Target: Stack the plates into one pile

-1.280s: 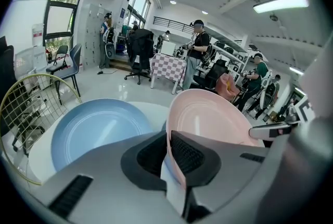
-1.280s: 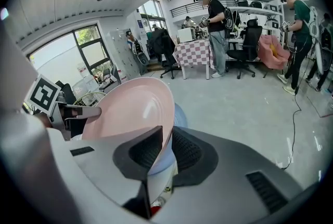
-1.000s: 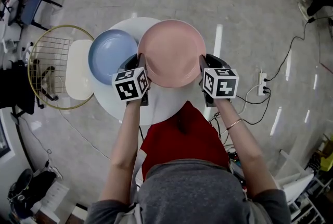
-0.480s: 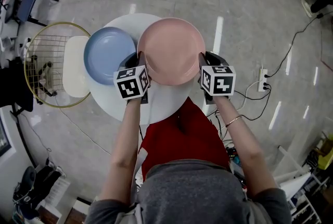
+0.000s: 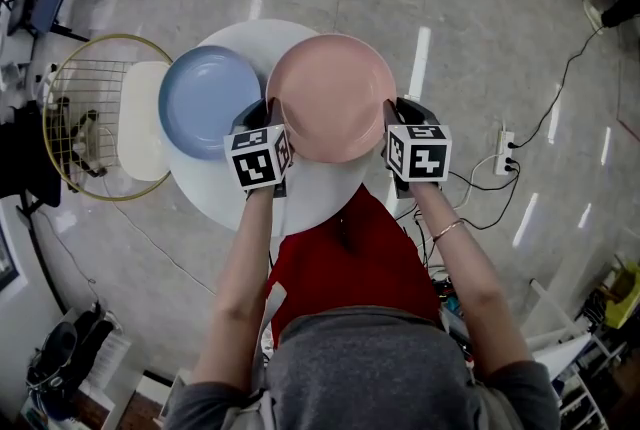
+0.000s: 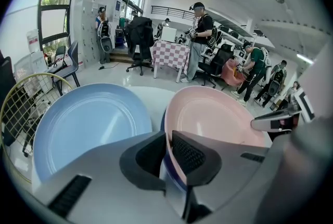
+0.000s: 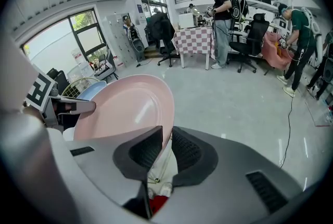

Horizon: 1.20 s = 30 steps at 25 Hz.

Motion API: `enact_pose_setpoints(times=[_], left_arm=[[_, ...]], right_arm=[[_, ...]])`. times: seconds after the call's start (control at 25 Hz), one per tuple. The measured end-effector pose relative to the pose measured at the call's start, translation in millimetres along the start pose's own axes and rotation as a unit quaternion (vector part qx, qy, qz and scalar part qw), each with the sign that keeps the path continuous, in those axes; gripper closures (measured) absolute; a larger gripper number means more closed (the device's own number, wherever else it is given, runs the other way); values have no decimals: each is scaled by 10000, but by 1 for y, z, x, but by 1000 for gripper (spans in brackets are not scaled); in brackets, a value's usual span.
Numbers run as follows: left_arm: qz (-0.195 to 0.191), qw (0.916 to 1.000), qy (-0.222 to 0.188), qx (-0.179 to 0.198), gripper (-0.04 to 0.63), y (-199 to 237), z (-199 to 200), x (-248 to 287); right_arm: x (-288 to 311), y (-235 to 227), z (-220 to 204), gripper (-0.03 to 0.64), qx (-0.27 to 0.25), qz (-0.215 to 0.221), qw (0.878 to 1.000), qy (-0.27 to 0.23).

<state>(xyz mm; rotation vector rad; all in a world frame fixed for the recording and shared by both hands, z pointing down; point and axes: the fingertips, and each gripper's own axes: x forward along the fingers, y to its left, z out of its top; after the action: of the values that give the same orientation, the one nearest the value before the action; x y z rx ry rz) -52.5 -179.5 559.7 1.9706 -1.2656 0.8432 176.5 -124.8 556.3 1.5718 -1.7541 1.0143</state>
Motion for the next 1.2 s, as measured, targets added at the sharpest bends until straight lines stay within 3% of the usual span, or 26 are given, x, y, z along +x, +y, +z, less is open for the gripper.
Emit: enact_pose_setpoints(times=[0.52,1.2], left_arm=[[34,10000,9,56,545,-1,0,-3],[141,9995,81,256,463,-6,-9,-4]], right_arm=[[1,-1,1,543,-143,-130,9998,-41],[-1,-1,3,543,-265,-305,9989,-238]])
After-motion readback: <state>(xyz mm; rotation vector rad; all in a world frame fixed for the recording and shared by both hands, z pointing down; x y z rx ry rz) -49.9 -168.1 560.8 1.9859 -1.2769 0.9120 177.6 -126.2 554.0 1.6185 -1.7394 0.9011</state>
